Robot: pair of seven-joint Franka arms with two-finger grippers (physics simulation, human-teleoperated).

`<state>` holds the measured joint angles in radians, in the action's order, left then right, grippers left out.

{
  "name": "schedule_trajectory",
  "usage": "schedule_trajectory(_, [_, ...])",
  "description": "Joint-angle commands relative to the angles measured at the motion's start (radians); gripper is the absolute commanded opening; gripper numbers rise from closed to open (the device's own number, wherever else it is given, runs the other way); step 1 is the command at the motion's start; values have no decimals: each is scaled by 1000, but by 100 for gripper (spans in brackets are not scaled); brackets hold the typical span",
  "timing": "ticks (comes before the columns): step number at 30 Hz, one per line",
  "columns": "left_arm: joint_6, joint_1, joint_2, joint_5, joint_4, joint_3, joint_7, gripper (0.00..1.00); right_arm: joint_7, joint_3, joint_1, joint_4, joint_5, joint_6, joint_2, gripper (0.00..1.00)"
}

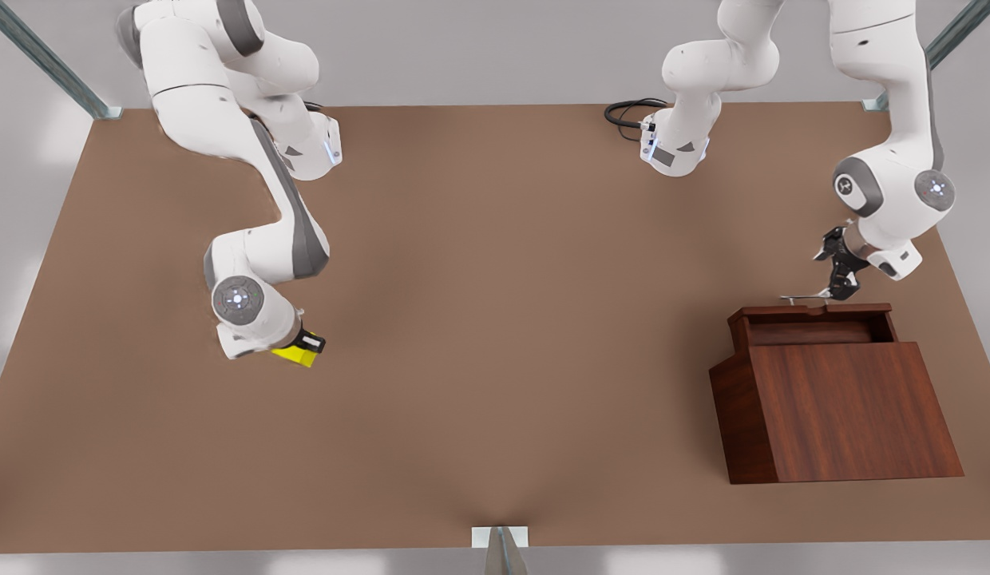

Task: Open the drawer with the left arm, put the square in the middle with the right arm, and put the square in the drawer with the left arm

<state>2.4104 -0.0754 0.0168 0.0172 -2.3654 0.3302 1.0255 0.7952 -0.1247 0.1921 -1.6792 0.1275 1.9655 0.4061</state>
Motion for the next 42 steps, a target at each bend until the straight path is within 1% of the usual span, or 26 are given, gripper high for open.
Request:
schedule_trajectory(1, [7,25,0,3,0,0,1,100,53,0,39,27,-9,0,19,46])
schedule_trajectory(2, [25,25,-1,1,0,0,1,100,203,0,151,137,-11,-51,98,47])
schedule_trajectory(3, [42,26,-3,1,0,-2,1,100,306,0,224,202,-12,-62,148,47])
schedule_trajectory(4, [49,26,-3,1,0,-2,1,100,352,-3,282,265,-17,-62,201,47])
schedule_trajectory(5, [56,25,-3,1,0,-2,2,100,410,-12,328,332,-114,-66,247,49])
schedule_trajectory(7, [56,25,-3,0,0,-2,4,100,555,-7,446,440,-120,-62,333,49])
schedule_trajectory(9, [52,25,-5,0,-2,-3,7,100,651,-6,509,510,-117,-50,402,49])
schedule_trajectory(12, [42,26,-9,0,-2,-5,7,100,848,-6,541,516,-112,-22,434,49])
schedule_trajectory(13, [42,26,-9,0,-3,-5,7,100,940,-4,576,581,-105,-11,494,48])
schedule_trajectory(14, [41,26,-9,0,-2,-5,7,100,1006,-1,621,683,-98,-13,568,47])
schedule_trajectory(15, [42,26,-9,0,-3,-5,7,100,1044,7,649,759,-86,-10,626,40])
schedule_trajectory(17, [49,26,-11,0,-2,-5,5,100,1039,4,655,773,-86,59,654,38])
schedule_trajectory(22, [52,31,2,0,-31,-8,7,100,912,-6,658,771,-77,39,675,39])
schedule_trajectory(23, [56,31,2,0,-34,-8,7,100,911,-4,665,771,-77,38,678,41])
schedule_trajectory(24, [64,31,0,0,-35,-8,7,100,912,-4,672,770,-77,39,680,66])
schedule_trajectory(25, [87,31,-3,0,-35,-8,7,100,912,-4,676,768,-77,39,680,80])
schedule_trajectory(26, [91,31,-5,0,-35,-8,5,100,912,-4,678,770,-77,46,680,86])
schedule_trajectory(29, [96,31,-11,0,-35,-8,4,100,953,-3,685,770,-78,62,678,86])
schedule_trajectory(31, [95,31,-17,0,-41,-8,4,100,1033,0,687,768,-78,105,677,98])
schedule_trajectory(32, [95,31,-17,0,-43,-8,4,100,1035,2,687,770,-78,105,677,100])
schedule_trajectory(38, [78,31,-14,0,-60,-8,2,100,1033,2,681,771,-72,85,652,100])
schedule_trajectory(40, [70,31,-14,0,-61,-8,4,100,1021,5,646,770,-94,35,582,100])
schedule_trajectory(41, [62,31,-11,0,-60,-7,2,100,940,5,583,765,-85,1,501,100])
schedule_trajectory(42, [62,31,-11,0,-60,-7,2,100,754,5,501,763,-85,-147,429,100])
